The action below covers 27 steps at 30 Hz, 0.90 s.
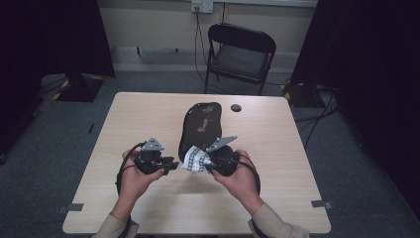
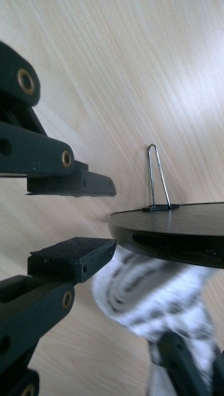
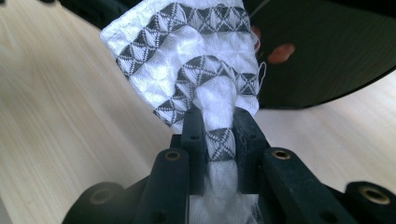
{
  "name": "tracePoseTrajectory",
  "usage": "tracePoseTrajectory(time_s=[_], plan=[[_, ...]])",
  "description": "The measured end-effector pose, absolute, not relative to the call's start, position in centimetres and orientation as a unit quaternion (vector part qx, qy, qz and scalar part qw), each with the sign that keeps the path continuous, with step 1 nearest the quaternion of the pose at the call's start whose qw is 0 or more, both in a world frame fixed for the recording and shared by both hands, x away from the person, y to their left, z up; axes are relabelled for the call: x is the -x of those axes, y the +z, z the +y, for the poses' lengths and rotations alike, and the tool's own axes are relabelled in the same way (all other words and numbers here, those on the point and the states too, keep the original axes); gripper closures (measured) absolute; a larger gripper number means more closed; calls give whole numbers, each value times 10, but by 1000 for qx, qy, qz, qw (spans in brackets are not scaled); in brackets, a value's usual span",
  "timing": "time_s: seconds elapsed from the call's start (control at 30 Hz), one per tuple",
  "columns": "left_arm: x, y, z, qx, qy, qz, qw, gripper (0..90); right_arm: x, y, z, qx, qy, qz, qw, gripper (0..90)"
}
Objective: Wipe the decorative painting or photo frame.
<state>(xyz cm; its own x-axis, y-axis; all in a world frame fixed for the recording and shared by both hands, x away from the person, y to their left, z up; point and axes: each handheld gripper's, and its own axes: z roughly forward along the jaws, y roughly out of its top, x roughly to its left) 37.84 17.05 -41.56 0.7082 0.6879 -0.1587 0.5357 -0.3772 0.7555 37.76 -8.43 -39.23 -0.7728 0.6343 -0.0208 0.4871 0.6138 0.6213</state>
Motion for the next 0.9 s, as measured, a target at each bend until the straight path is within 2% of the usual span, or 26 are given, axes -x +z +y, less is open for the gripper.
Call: tracePoseTrajectory(time_s=[0.53,0.7,0.9], plan=[[-379,-412,170,-820,92,366,431,731,-380,-461,-92,-336,260,902,79,782],[-379,-414,171,-821,89,370,427,735,-380,-455,-93,-332,264,902,81,782],[-380,-415,172,-820,90,374,423,739,-372,-417,-91,-312,291,899,101,783]])
